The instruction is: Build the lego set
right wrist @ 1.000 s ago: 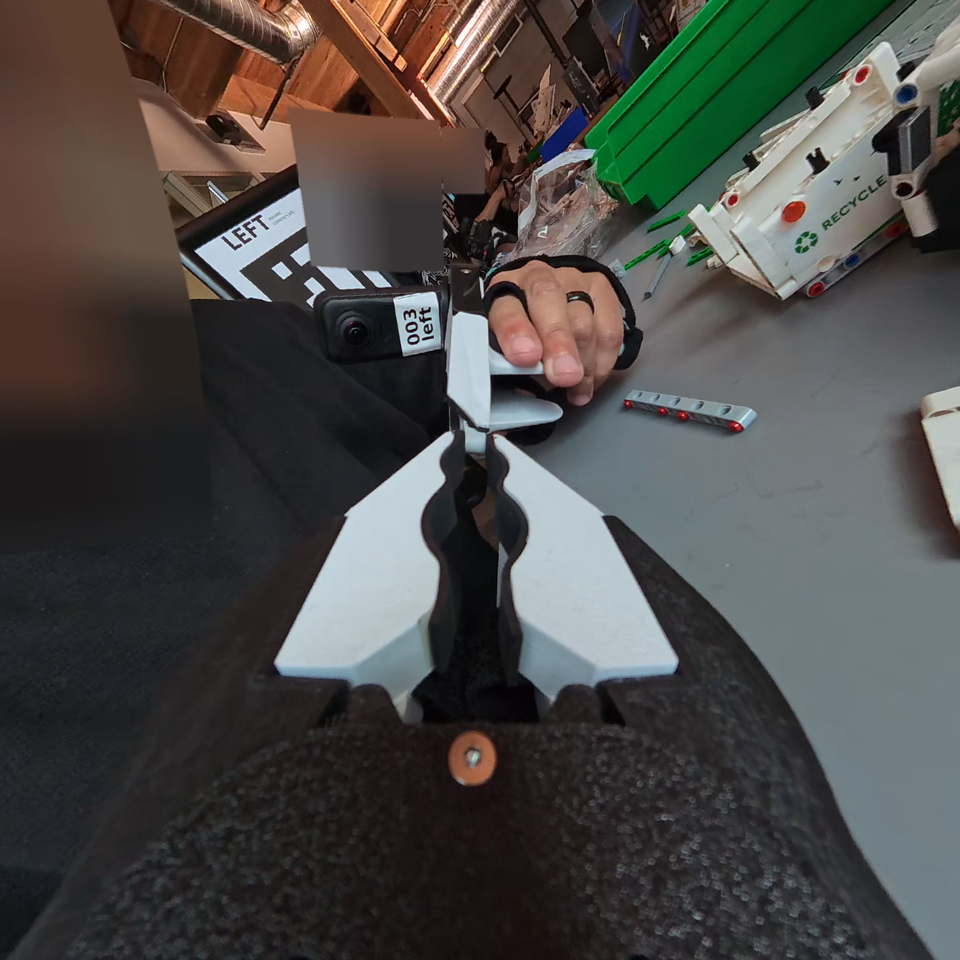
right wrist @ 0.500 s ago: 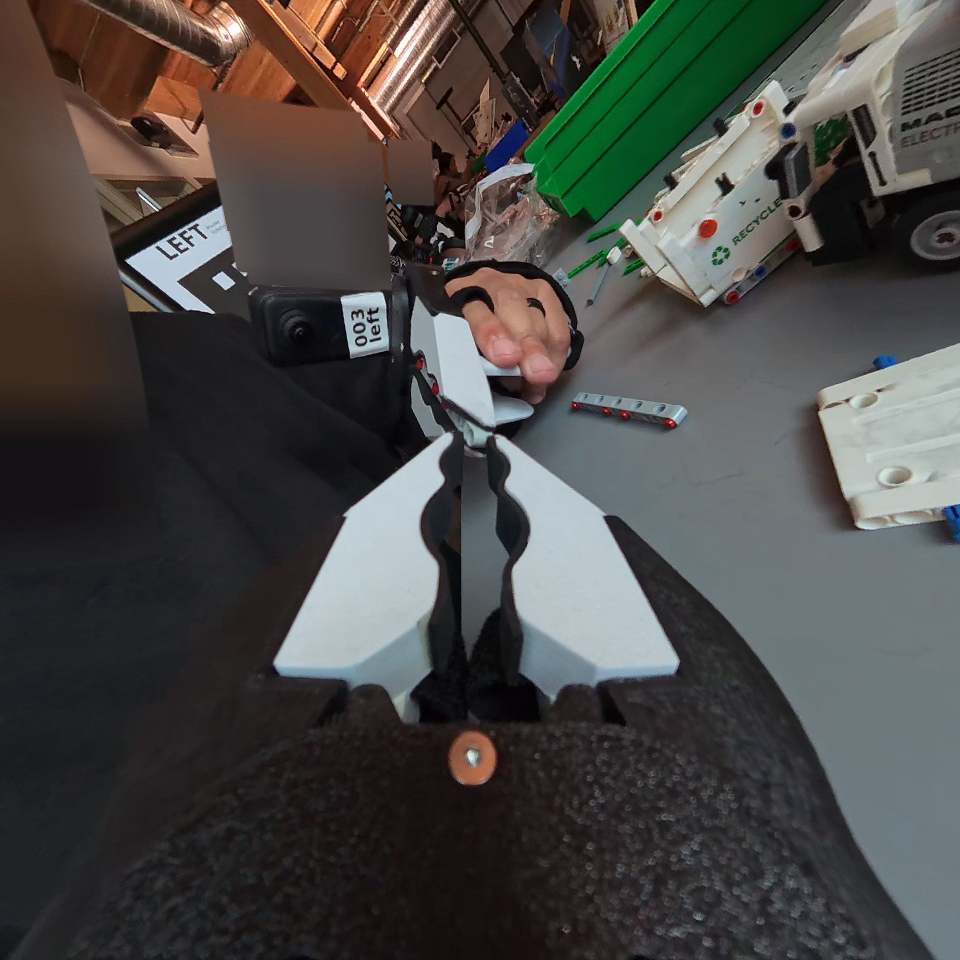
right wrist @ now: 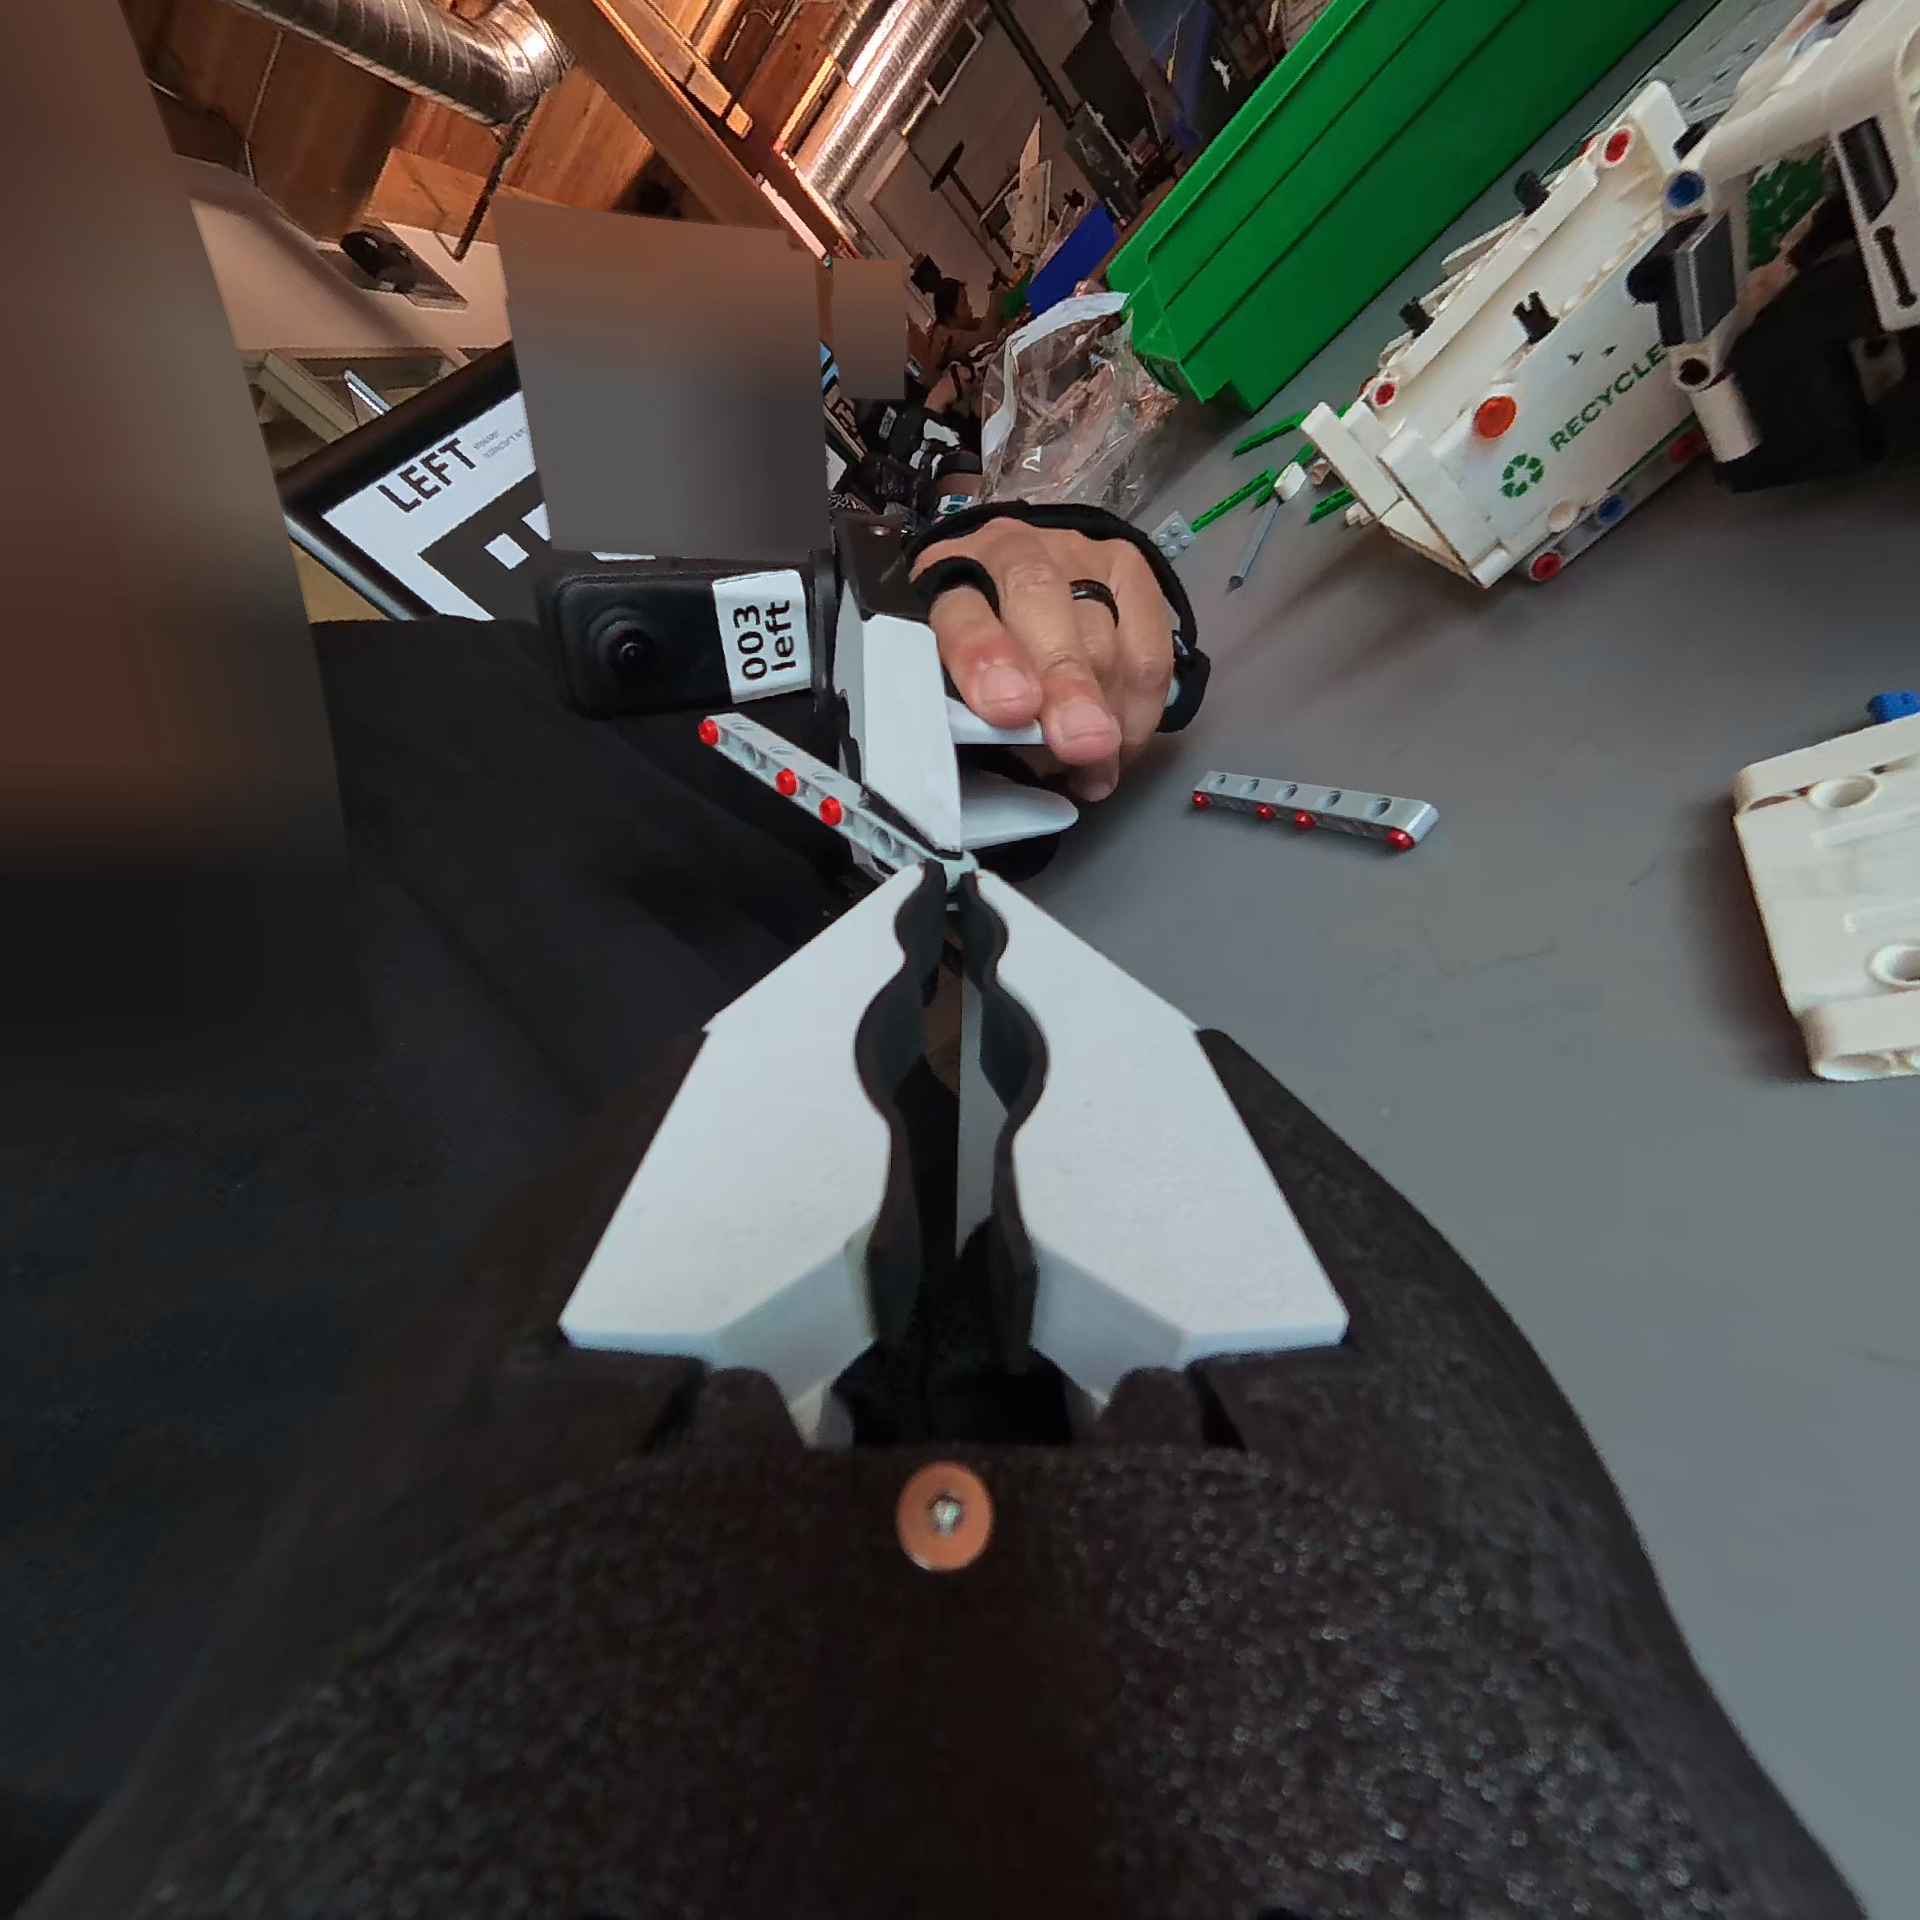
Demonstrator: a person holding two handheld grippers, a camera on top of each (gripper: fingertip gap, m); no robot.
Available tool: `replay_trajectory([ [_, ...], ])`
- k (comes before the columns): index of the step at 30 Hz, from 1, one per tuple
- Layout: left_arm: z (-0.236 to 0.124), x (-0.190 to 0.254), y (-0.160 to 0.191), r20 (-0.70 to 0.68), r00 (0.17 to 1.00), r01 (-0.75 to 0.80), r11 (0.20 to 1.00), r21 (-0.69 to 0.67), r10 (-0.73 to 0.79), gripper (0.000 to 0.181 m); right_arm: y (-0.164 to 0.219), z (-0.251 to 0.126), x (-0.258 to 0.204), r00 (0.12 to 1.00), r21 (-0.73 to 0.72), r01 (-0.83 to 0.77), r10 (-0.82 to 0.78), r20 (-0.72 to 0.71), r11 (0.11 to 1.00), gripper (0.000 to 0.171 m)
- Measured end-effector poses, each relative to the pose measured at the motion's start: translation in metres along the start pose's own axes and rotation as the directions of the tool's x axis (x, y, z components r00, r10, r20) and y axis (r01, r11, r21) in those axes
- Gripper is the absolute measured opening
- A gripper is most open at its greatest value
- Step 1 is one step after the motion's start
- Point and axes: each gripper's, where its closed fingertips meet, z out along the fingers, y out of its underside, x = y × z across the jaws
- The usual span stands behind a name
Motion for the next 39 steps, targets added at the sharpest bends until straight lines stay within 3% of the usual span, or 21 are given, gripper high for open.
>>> replay_trajectory([
  [5,0.002,-0.006,0.012,0.024,1.0,0.02,0.998,-0.058,-0.019,0.005,-0.011,-0.012,0.008,0.997,0.054,0.041,-0.037,-0.069,0.998,0.008],
  [7,0.001,-0.013,0.018,0.056,0.998,0.031,0.996,-0.083,-0.026,0.005,-0.024,-0.034,0.032,0.971,0.084,0.078,-0.057,-0.23,0.993,0.017],
  [8,0.001,-0.016,0.021,0.067,0.997,0.045,0.994,-0.095,-0.039,0.005,-0.029,-0.047,0.048,0.93,0.058,0.13,-0.101,-0.354,0.99,0.019],
  [10,0.001,-0.021,0.024,0.078,0.994,0.081,0.992,-0.1,-0.074,0.005,-0.03,-0.076,0.086,0.754,-0.105,0.213,-0.232,-0.615,0.971,0.019],
  [11,0.001,-0.021,0.025,0.073,0.993,0.096,0.99,-0.101,-0.089,0.005,-0.03,-0.088,0.102,0.663,-0.184,0.211,-0.278,-0.695,0.96,0.018],
  [13,0.002,-0.019,0.026,0.066,0.993,0.104,0.989,-0.104,-0.097,0.005,-0.03,-0.097,0.121,0.586,-0.272,0.174,-0.321,-0.744,0.947,0.017],
  [21,0.003,-0.011,0.027,0.043,0.998,0.043,0.991,-0.124,-0.038,0.006,-0.026,-0.086,0.145,0.638,-0.418,0.074,-0.365,-0.678,0.905,0.011],
  [30,0.004,-0.009,0.033,0.023,0.998,0.059,0.988,-0.14,-0.056,0.006,-0.028,-0.089,0.147,0.53,-0.614,0.13,-0.578,-0.62,0.778,0.003],
  [33,0.004,-0.011,0.037,0.032,0.997,0.069,0.985,-0.157,-0.065,0.006,-0.017,-0.075,0.117,0.585,-0.625,0.224,-0.616,-0.528,0.748,0.003],
  [35,0.005,-0.014,0.038,0.042,0.996,0.088,0.983,-0.16,-0.082,0.006,-0.014,-0.054,0.082,0.643,-0.547,0.362,-0.627,-0.44,0.755,0.003],
  [37,0.005,-0.016,0.038,0.054,0.994,0.106,0.981,-0.161,-0.098,0.006,-0.021,-0.031,0.046,0.708,-0.365,0.466,-0.588,-0.393,0.806,0.002],
  [39,0.005,-0.017,0.036,0.056,0.991,0.126,0.981,-0.149,-0.119,0.006,-0.027,-0.012,0.02,0.79,-0.176,0.474,-0.505,-0.347,0.863,0.002],
])
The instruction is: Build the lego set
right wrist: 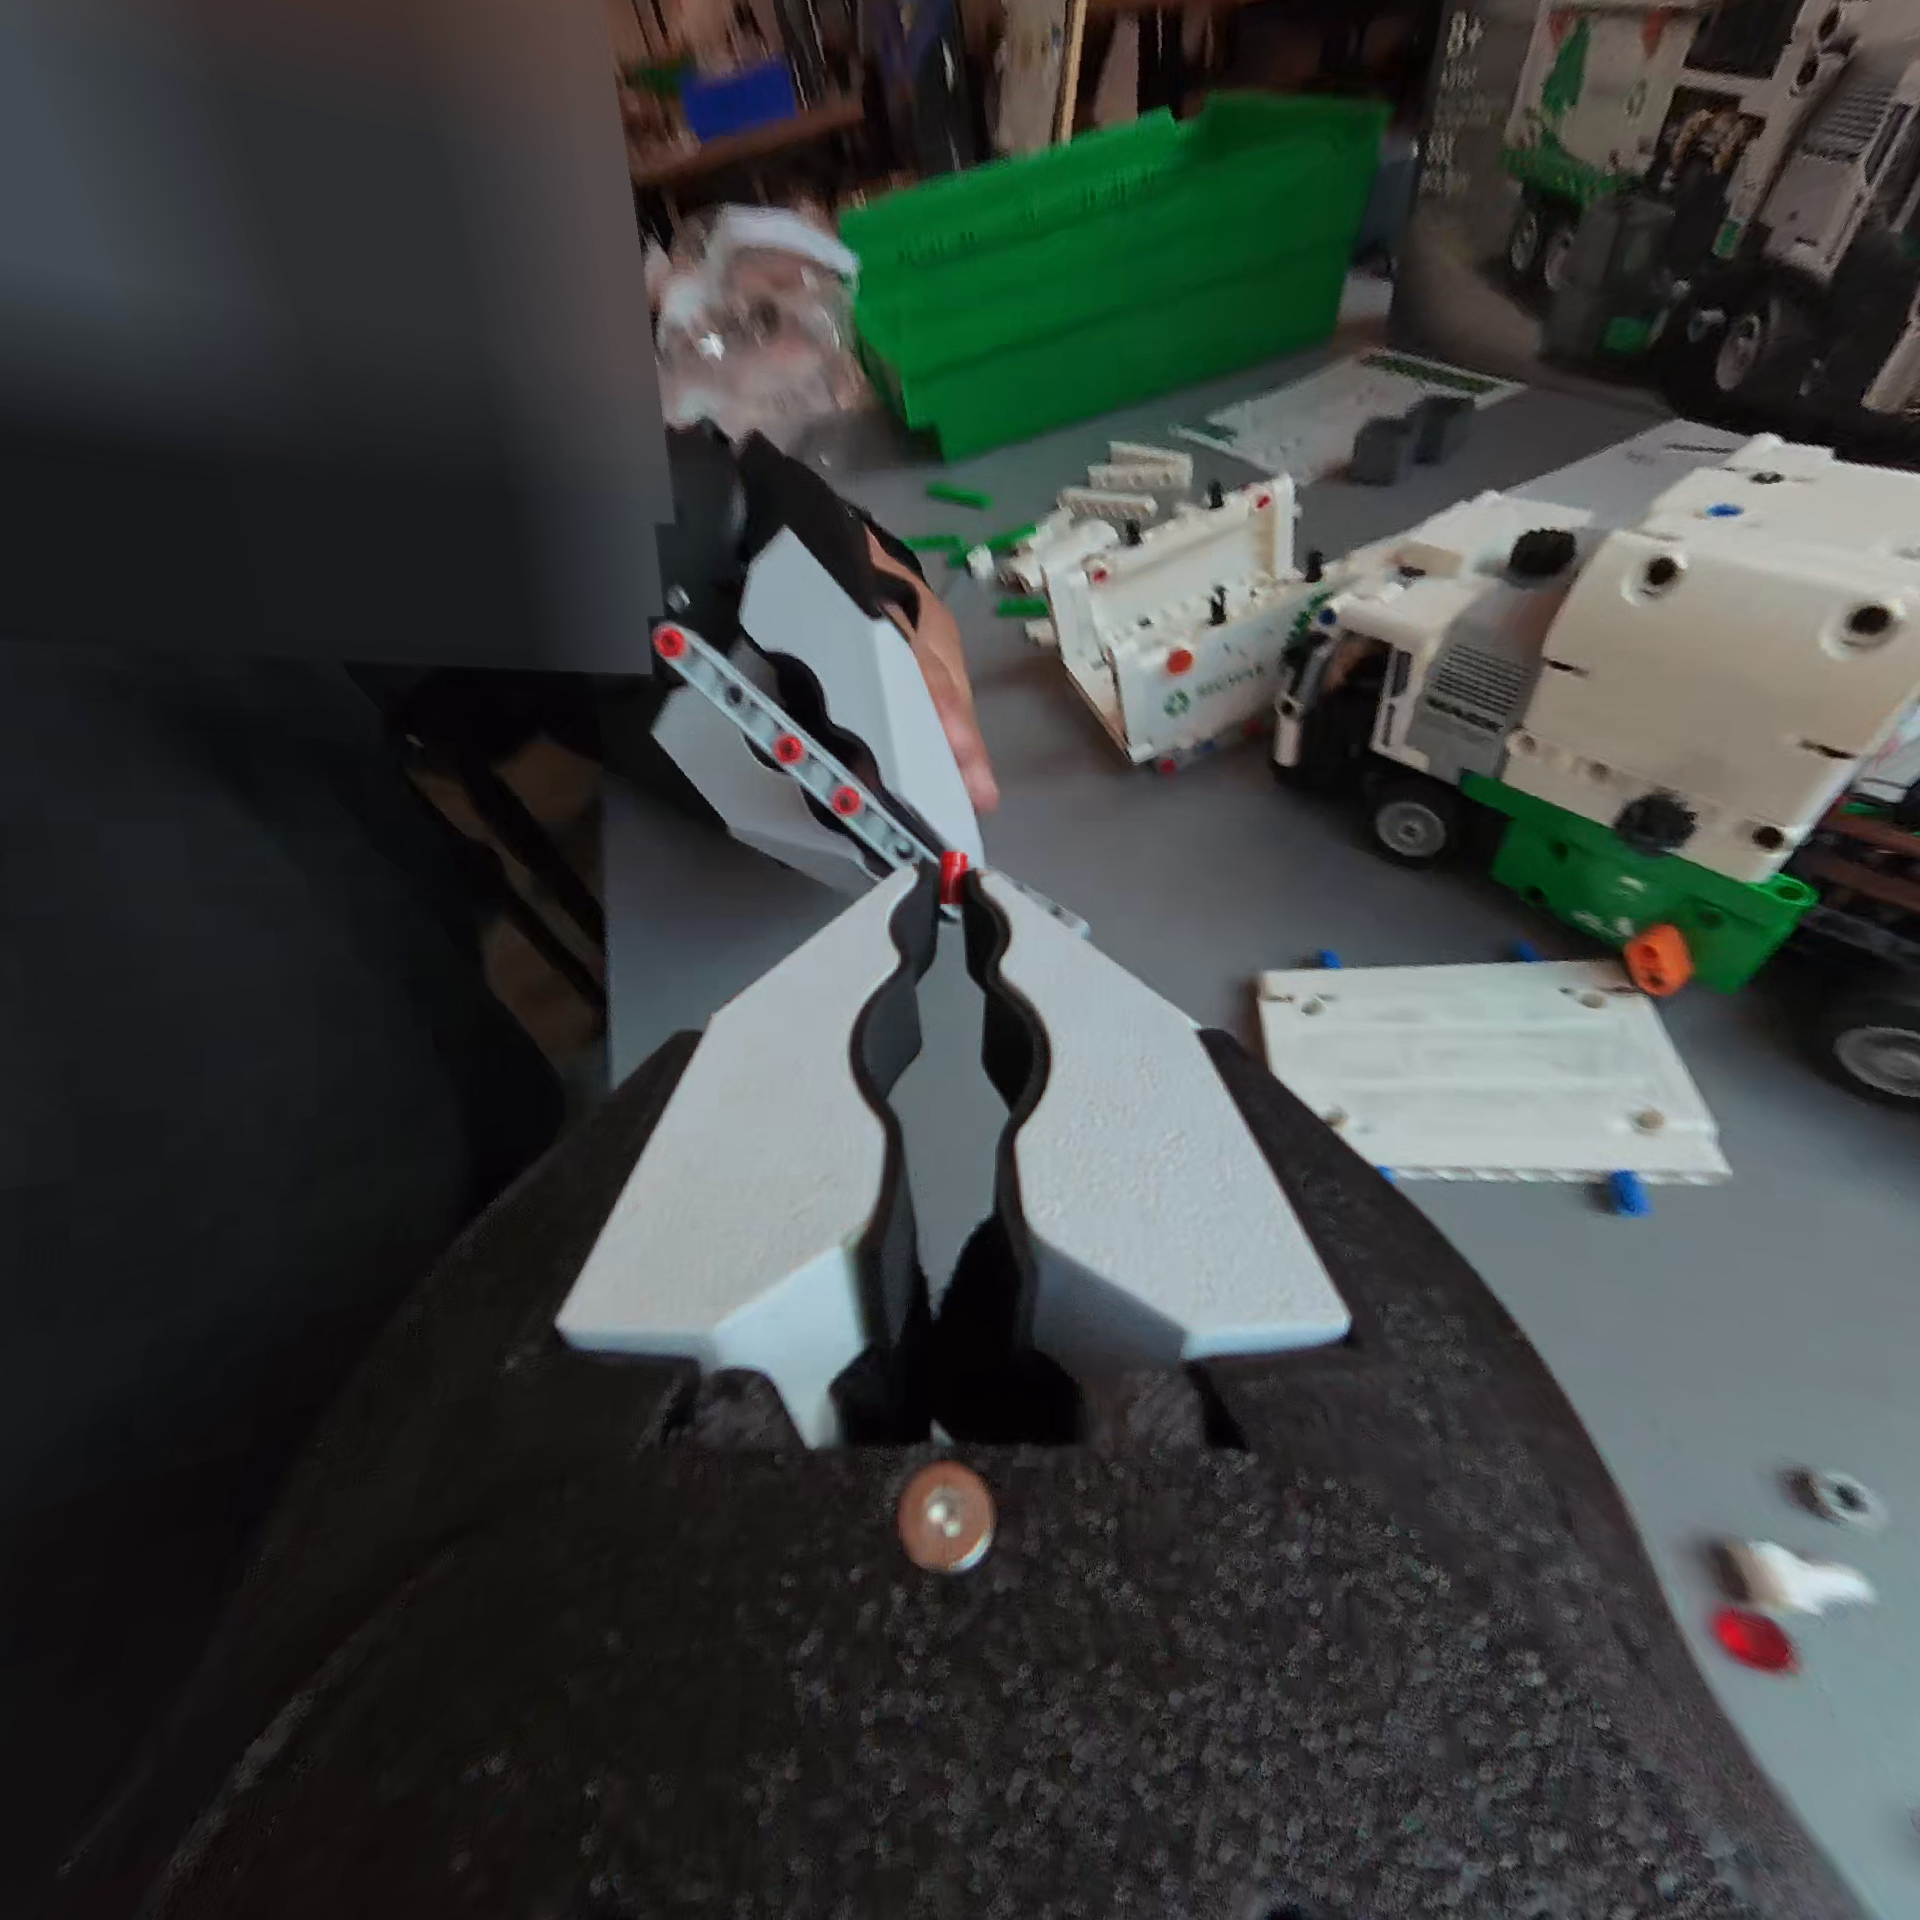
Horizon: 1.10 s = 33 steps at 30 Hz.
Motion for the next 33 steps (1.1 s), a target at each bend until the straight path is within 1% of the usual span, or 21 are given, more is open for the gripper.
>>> replay_trajectory([
  [1,0.0,-0.001,-0.002,0.001,1.0,0.013,1.0,0.009,-0.013,0.006,-0.005,0.004,-0.006,0.999,0.054,-0.045,0.044,0.019,0.998,0.002],
  [4,-0.003,-0.002,-0.009,-0.014,0.997,0.071,0.996,0.046,-0.07,0.006,-0.008,0.014,-0.012,0.991,0.144,-0.129,0.126,0.032,0.981,0.002],
  [6,-0.003,-0.002,-0.01,-0.022,0.995,0.097,0.994,0.054,-0.095,0.006,-0.01,0.019,-0.015,0.987,0.195,-0.158,0.154,0.036,0.968,0.002],
  [7,-0.003,-0.002,-0.009,-0.023,0.995,0.096,0.994,0.048,-0.095,0.006,-0.009,0.02,-0.014,0.987,0.197,-0.158,0.157,0.022,0.968,0.002],
  [10,-0.002,-0.001,-0.007,-0.01,0.998,0.063,0.997,0.032,-0.063,0.006,-0.006,0.02,-0.012,0.991,0.155,-0.123,0.129,-0.031,0.98,0.003],
  [14,0.0,0.0,-0.004,0.028,0.999,-0.039,0.999,0.0,0.039,0.006,0.0,0.019,-0.004,0.989,0.101,-0.079,0.09,-0.12,0.992,0.003],
  [17,0.002,0.003,0.002,0.034,0.994,-0.098,0.994,-0.038,0.099,0.006,0.007,0.02,-0.004,0.987,0.044,-0.103,0.108,-0.119,0.994,0.003],
  [19,0.004,0.005,0.007,0.035,0.988,-0.151,0.986,-0.07,0.153,0.006,0.014,0.02,-0.003,0.986,-0.025,-0.129,0.126,-0.109,0.991,0.003],
  [21,0.006,0.009,0.014,0.035,0.968,-0.242,0.963,-0.118,0.248,0.006,0.024,0.022,-0.003,0.987,-0.113,-0.134,0.123,-0.103,0.984,0.003],
  [23,0.007,0.01,0.018,0.054,0.932,-0.346,0.924,-0.16,0.358,0.006,0.029,0.023,-0.003,0.989,-0.17,-0.122,0.105,-0.105,0.978,0.003],
  [27,0.008,0.01,0.021,0.058,0.899,-0.416,0.887,-0.202,0.434,0.006,0.033,0.024,-0.001,0.991,-0.259,-0.118,0.095,-0.098,0.959,0.003],
  [29,0.008,0.006,0.02,0.08,0.898,-0.41,0.889,-0.202,0.432,0.006,0.03,0.023,0.001,0.99,-0.267,-0.116,0.09,-0.108,0.957,0.003],
  [31,0.006,-0.002,0.018,0.106,0.927,-0.336,0.921,-0.196,0.361,0.006,0.027,0.016,0.008,0.988,-0.24,-0.101,0.07,-0.134,0.965,0.003],
  [32,0.005,-0.007,0.02,0.115,0.941,-0.293,0.936,-0.196,0.319,0.006,0.031,0.01,0.013,0.987,-0.257,-0.105,0.07,-0.144,0.961,0.003],
  [33,0.004,-0.012,0.021,0.126,0.951,-0.256,0.948,-0.189,0.282,0.006,0.041,0.003,0.02,0.984,-0.308,-0.109,0.058,-0.171,0.945,0.003],
])
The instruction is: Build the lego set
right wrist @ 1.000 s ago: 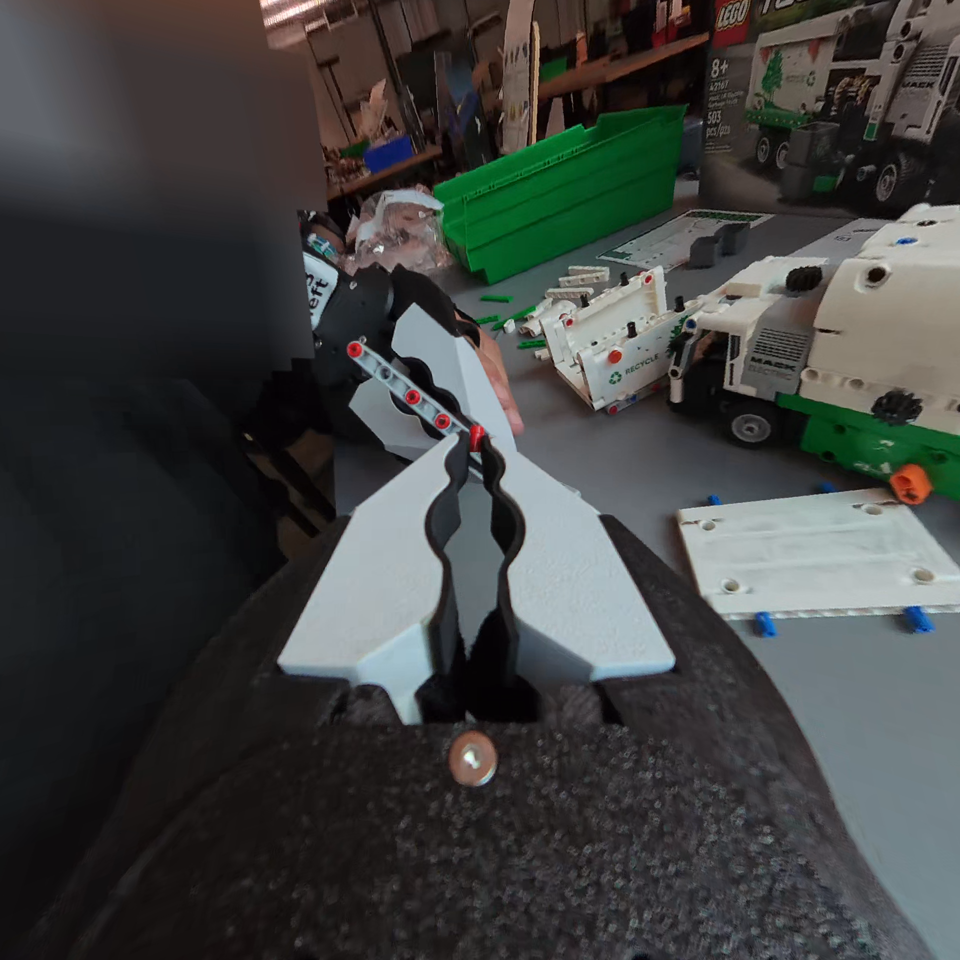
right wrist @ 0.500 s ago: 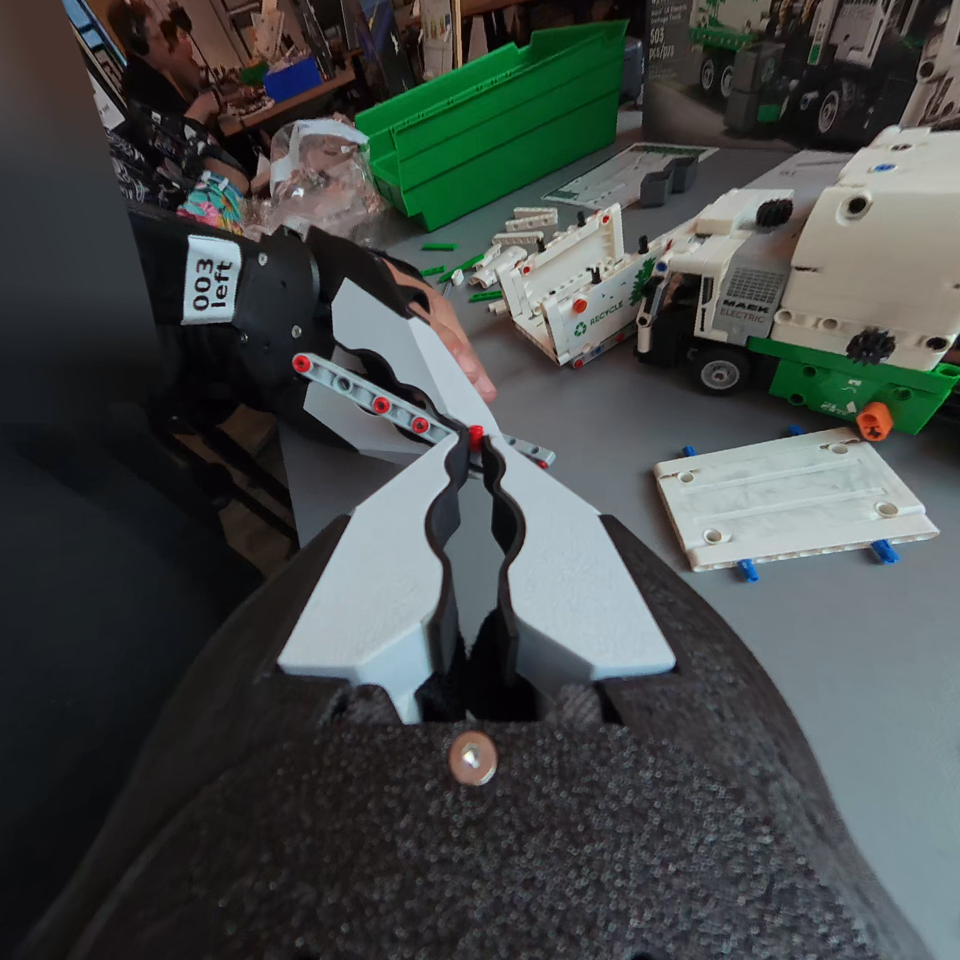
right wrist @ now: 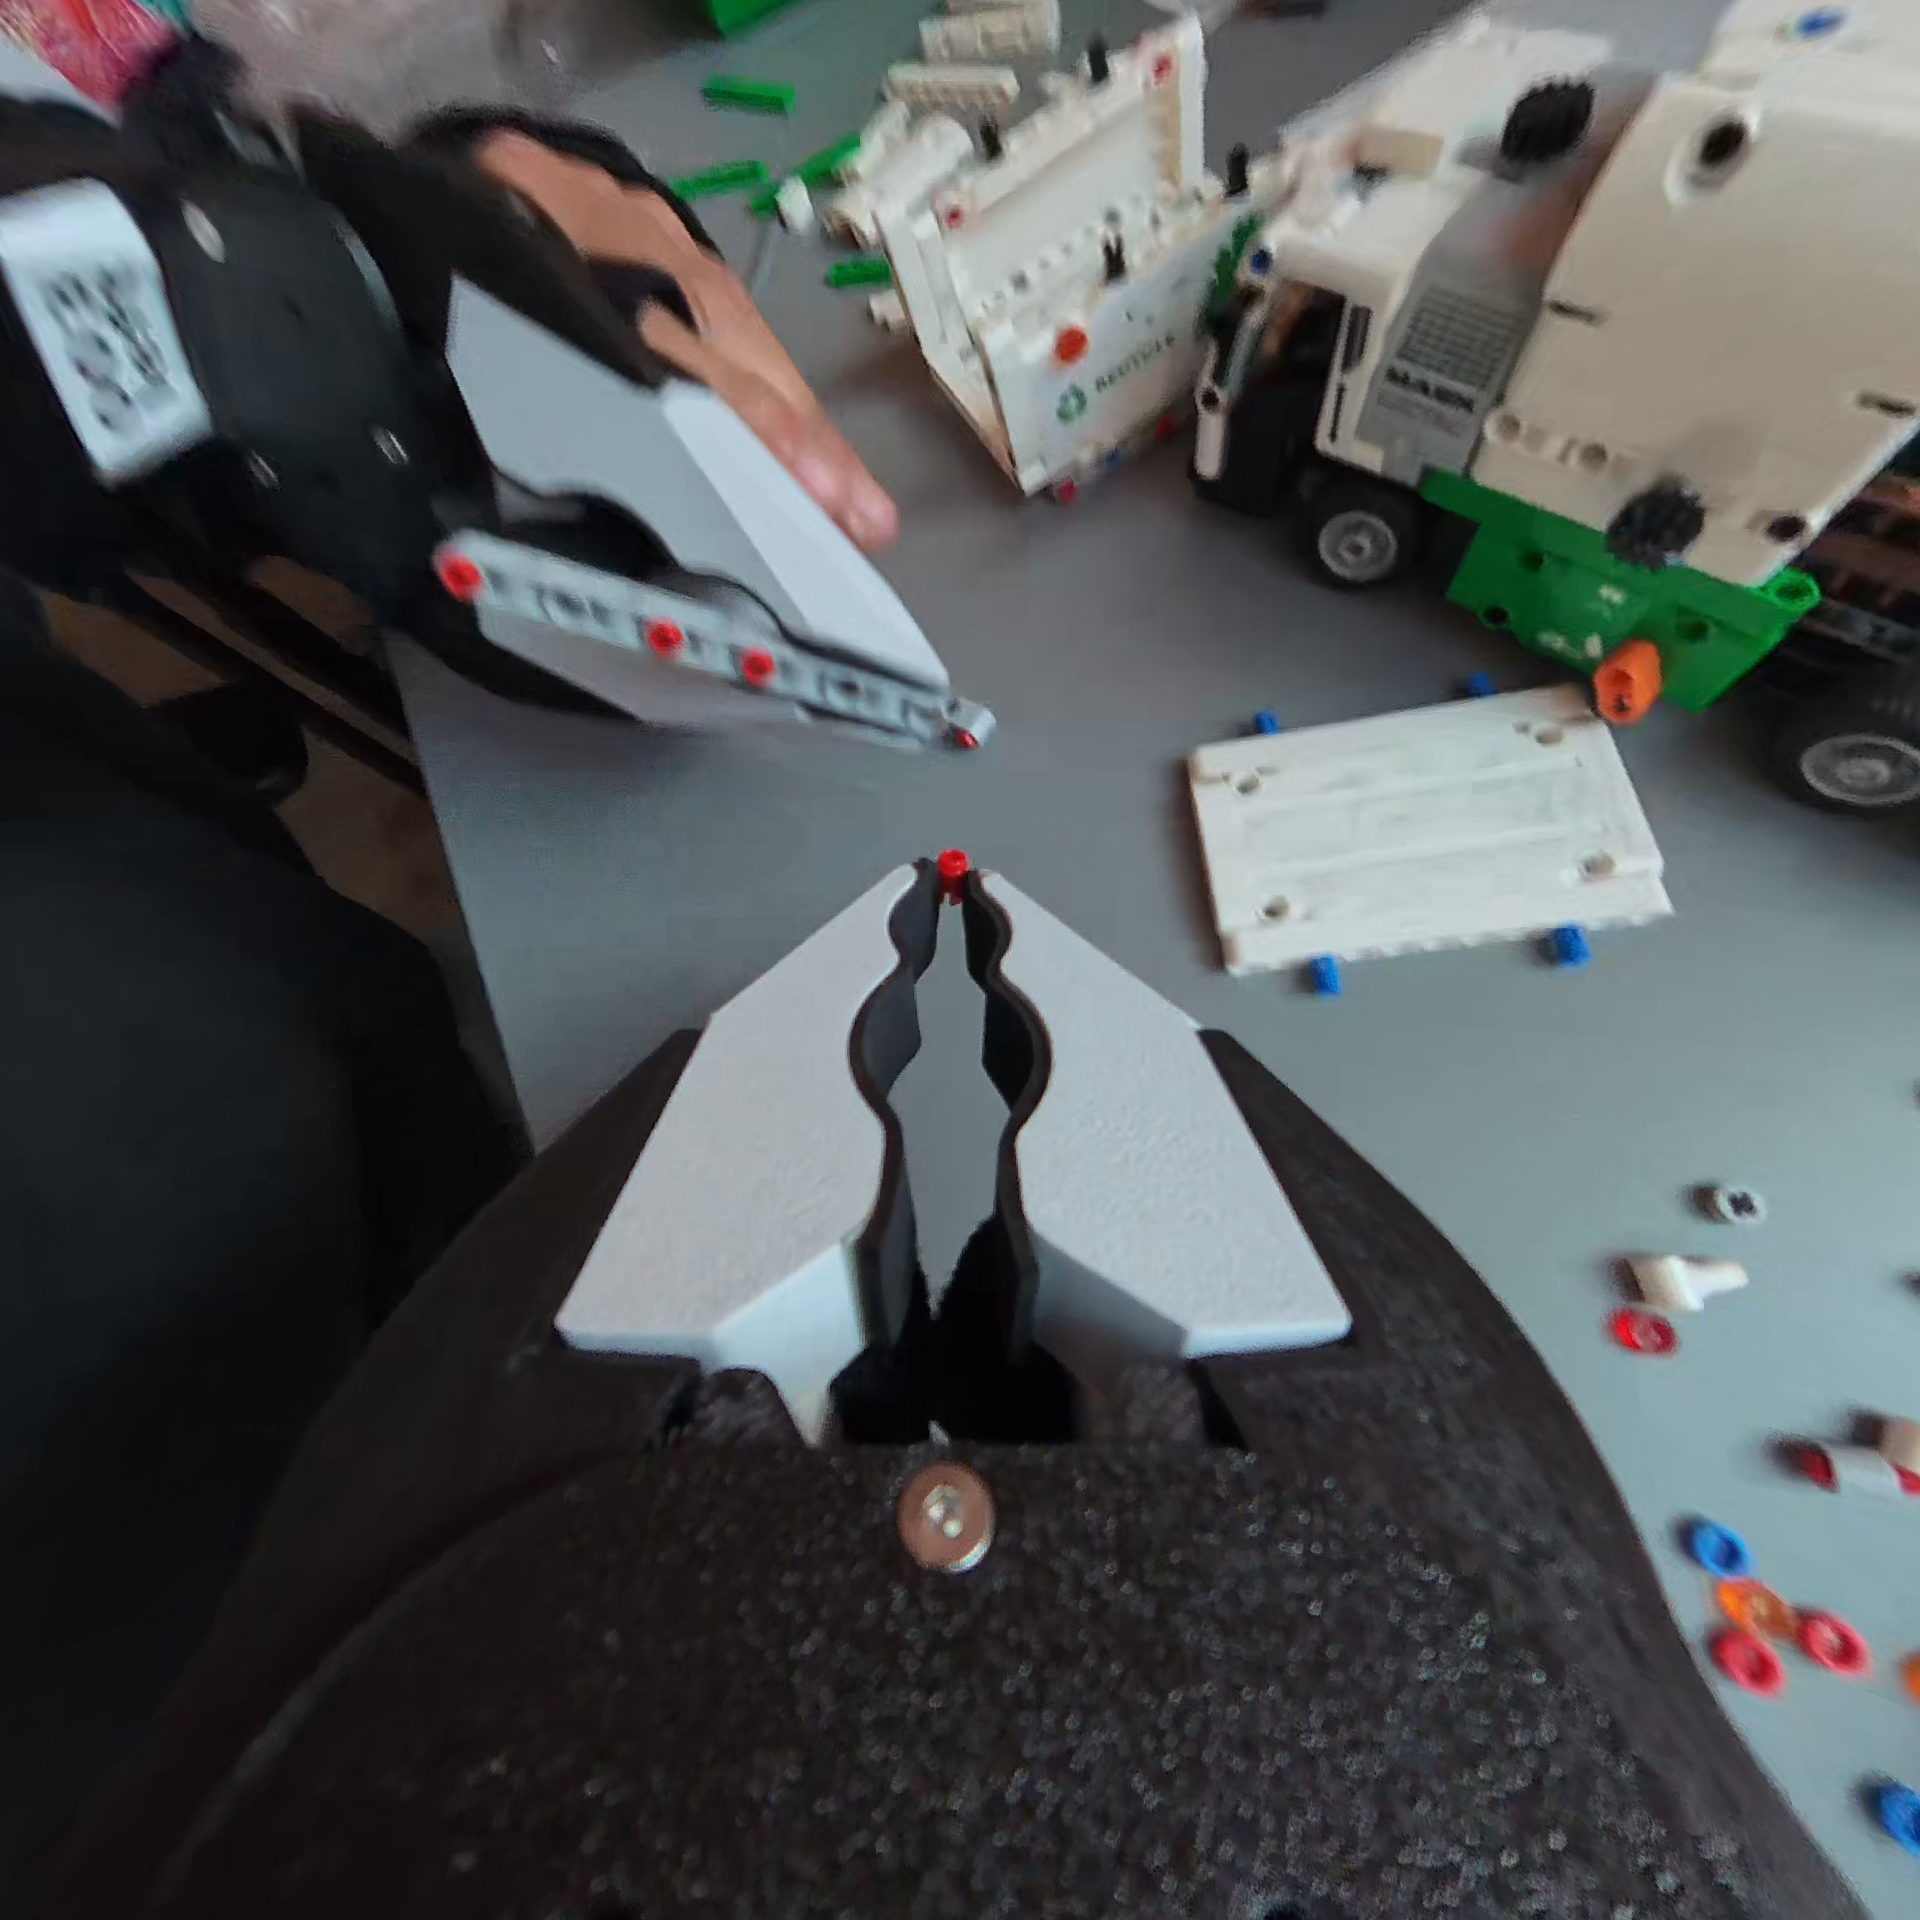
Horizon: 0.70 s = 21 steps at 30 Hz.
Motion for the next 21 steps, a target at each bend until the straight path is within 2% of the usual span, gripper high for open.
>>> replay_trajectory([
  [2,0.001,-0.006,0.006,-0.008,0.997,0.072,0.997,0.0,-0.072,0.006,0.032,-0.003,0.015,0.995,-0.136,0.084,-0.091,-0.046,0.987,0.003],
  [4,0.001,-0.007,0.006,-0.024,0.992,0.126,0.992,0.009,-0.126,0.006,0.05,-0.005,0.021,0.986,-0.172,0.142,-0.154,-0.057,0.975,0.003],
  [13,0.001,0.0,0.001,-0.004,1.0,0.02,1.0,0.01,-0.02,0.006,0.057,-0.007,0.02,0.972,-0.124,0.224,-0.231,-0.041,0.967,0.003],
  [21,0.001,0.002,0.004,-0.016,1.0,0.024,1.0,0.006,-0.024,0.006,0.06,-0.012,0.023,0.961,-0.088,0.262,-0.268,-0.069,0.961,0.004],
])
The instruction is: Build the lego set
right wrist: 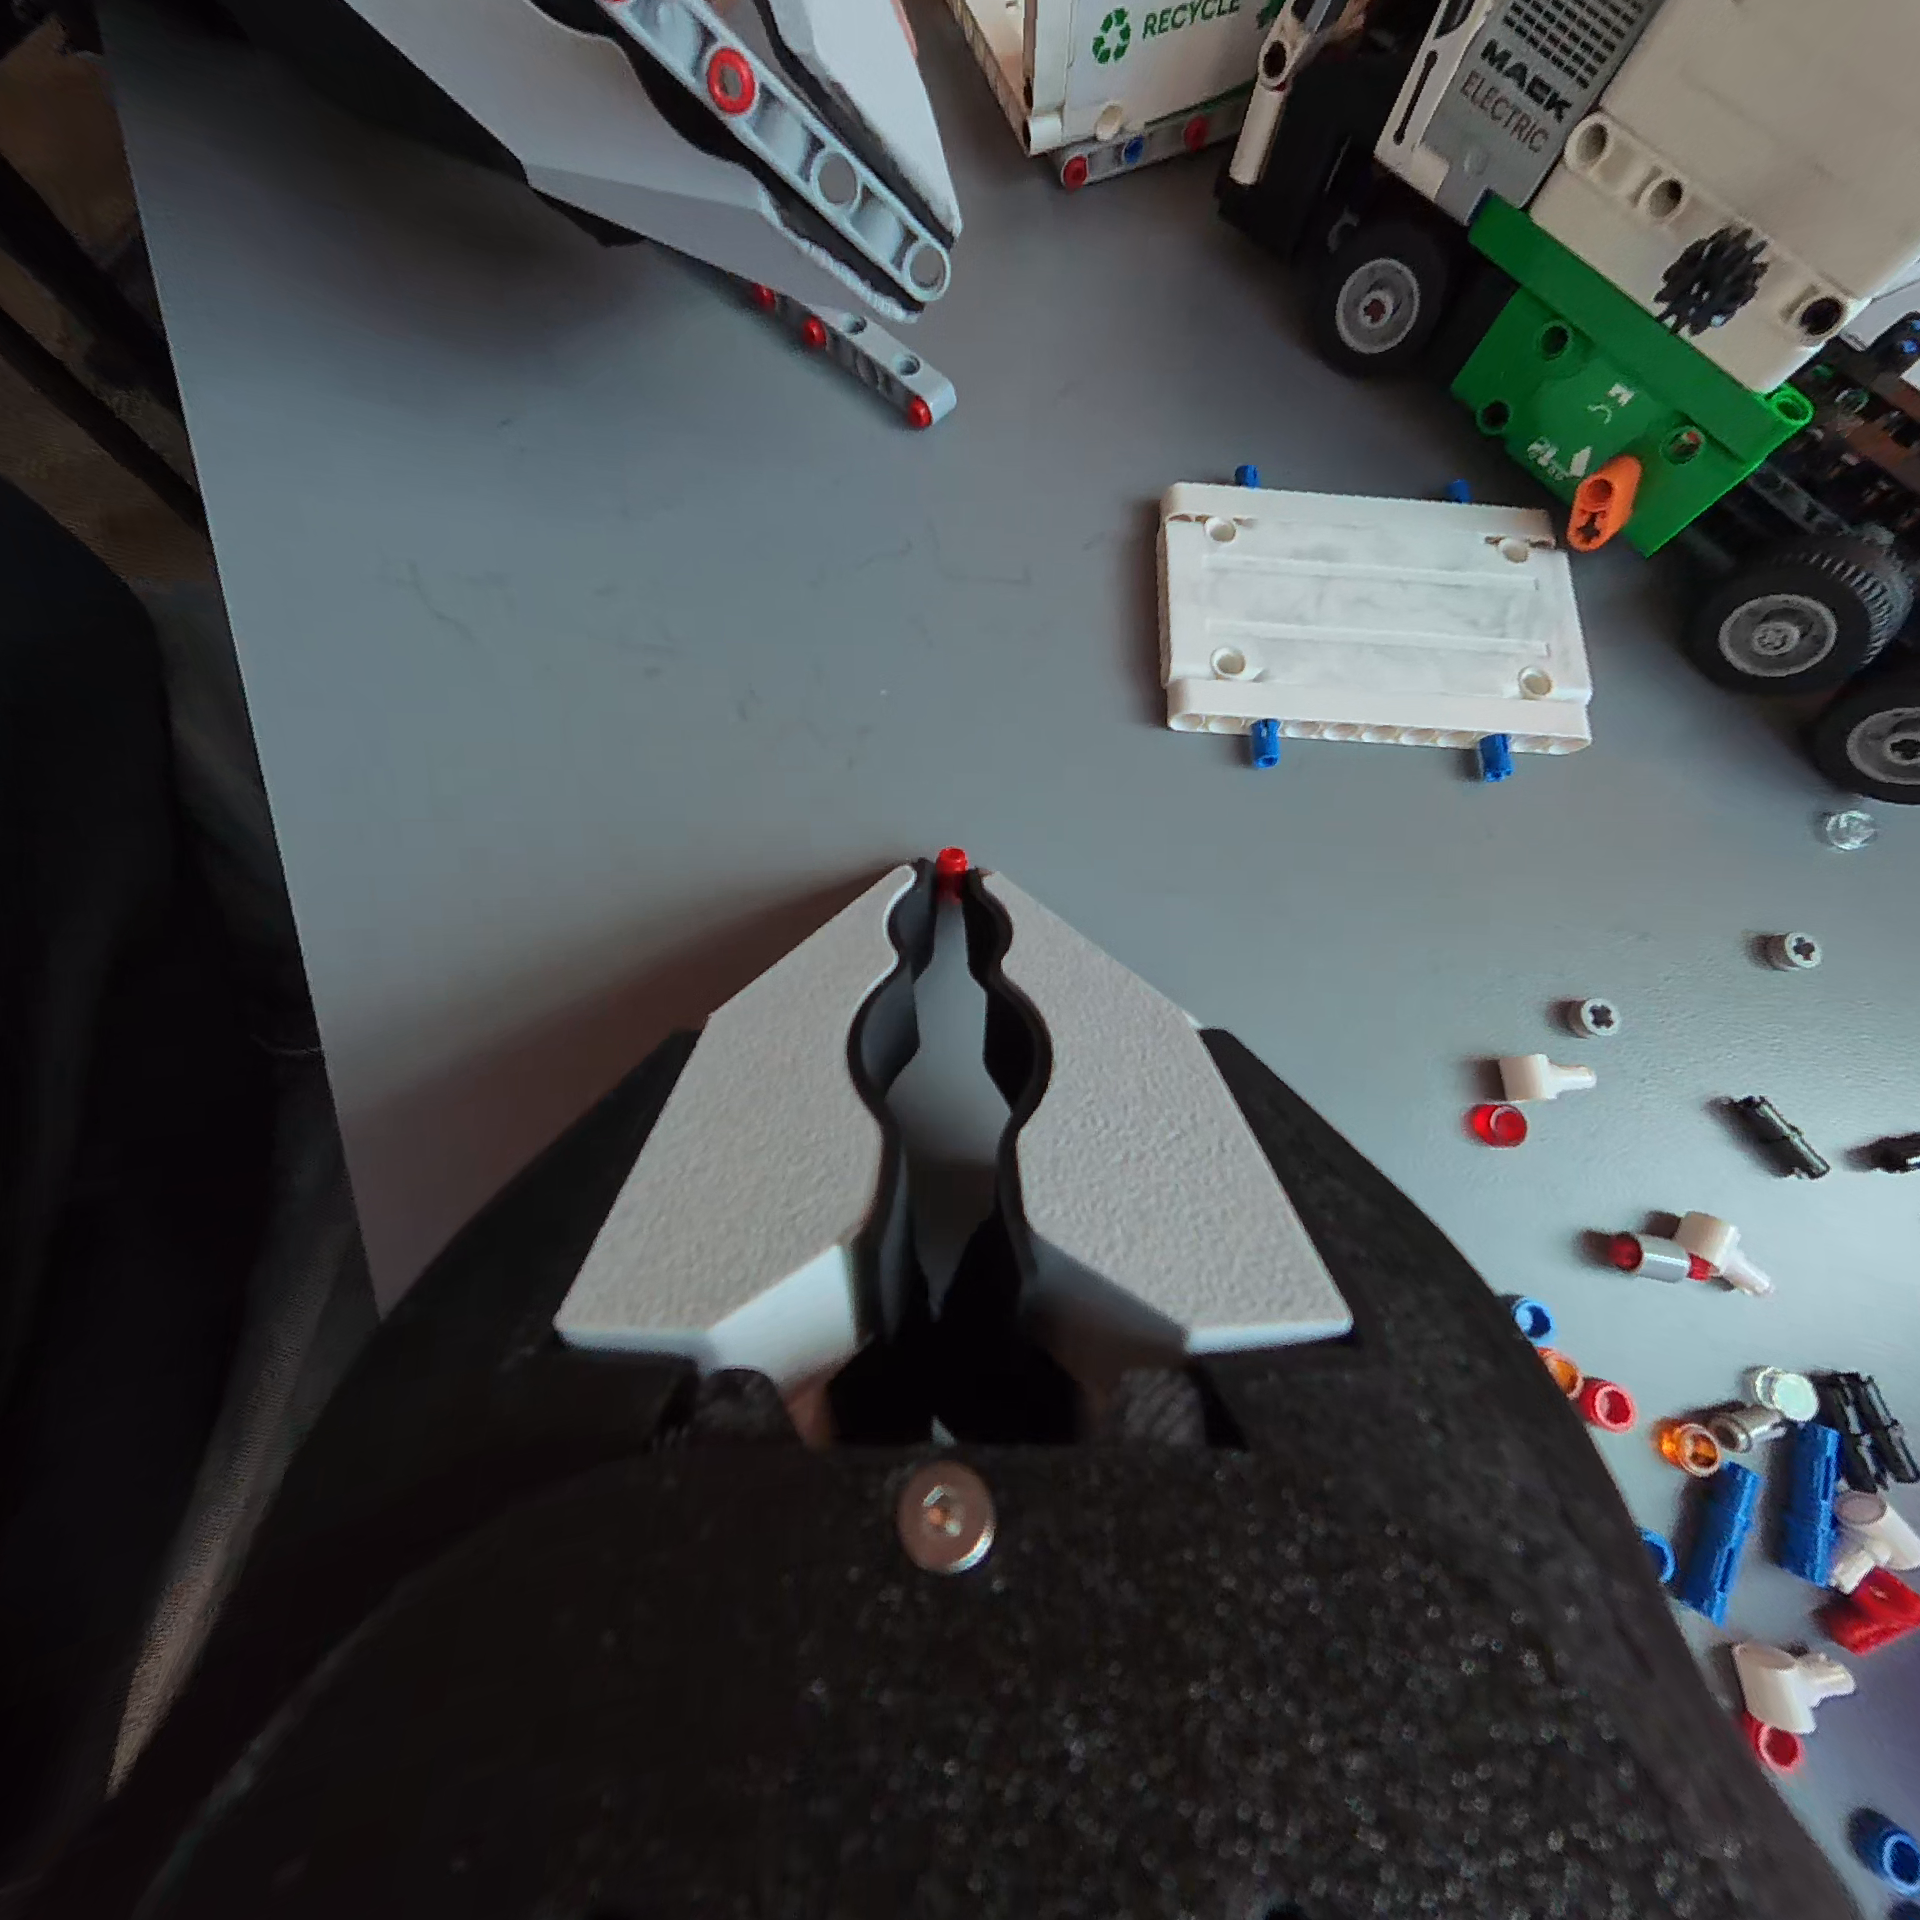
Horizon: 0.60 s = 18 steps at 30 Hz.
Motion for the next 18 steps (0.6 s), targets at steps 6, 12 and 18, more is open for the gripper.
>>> replay_trajectory([
  [6,0.001,0.002,0.0,-0.005,1.0,-0.013,1.0,-0.003,0.013,0.006,0.004,-0.004,0.003,1.0,0.0,0.006,-0.006,-0.01,1.0,0.004],
  [12,0.001,0.004,0.0,-0.009,1.0,-0.019,1.0,-0.006,0.019,0.006,0.005,-0.006,0.004,1.0,0.0,0.008,-0.008,-0.02,1.0,0.006],
  [18,0.001,0.005,0.0,-0.01,1.0,-0.029,1.0,-0.006,0.029,0.006,-0.009,-0.003,-0.003,1.0,0.007,0.002,-0.002,0.007,1.0,0.012],
])
